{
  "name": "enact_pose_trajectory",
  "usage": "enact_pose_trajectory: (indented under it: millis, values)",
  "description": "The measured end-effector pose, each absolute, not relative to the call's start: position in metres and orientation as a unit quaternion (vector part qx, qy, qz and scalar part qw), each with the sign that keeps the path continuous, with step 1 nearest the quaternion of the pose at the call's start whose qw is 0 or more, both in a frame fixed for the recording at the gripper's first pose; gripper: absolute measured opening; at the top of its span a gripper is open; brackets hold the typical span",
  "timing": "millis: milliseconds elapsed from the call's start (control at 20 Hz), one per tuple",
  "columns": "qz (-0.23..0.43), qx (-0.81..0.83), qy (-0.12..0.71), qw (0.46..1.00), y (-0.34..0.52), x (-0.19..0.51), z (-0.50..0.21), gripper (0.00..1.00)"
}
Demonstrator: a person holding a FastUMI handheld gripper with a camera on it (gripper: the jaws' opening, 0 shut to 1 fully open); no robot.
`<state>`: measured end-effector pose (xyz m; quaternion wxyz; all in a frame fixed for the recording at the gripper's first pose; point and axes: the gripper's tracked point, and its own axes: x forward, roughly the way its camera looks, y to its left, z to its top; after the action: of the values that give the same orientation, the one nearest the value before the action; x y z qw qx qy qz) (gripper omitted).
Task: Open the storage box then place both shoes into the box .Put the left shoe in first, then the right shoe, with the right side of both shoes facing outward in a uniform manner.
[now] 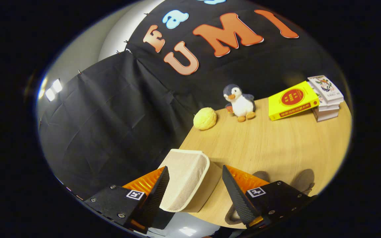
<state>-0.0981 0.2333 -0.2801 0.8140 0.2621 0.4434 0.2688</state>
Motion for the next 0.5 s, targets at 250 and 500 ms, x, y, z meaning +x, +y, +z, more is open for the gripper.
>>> enact_pose_trajectory:
  millis: [250, 500]
  values:
    - [0.289, 0.266, 0.492, 0.777, 0.274, -0.121, -0.32, 0.96]
    - [0.301, 0.282, 0.539, 0.735, 0.307, -0.143, -0.355, 0.96]
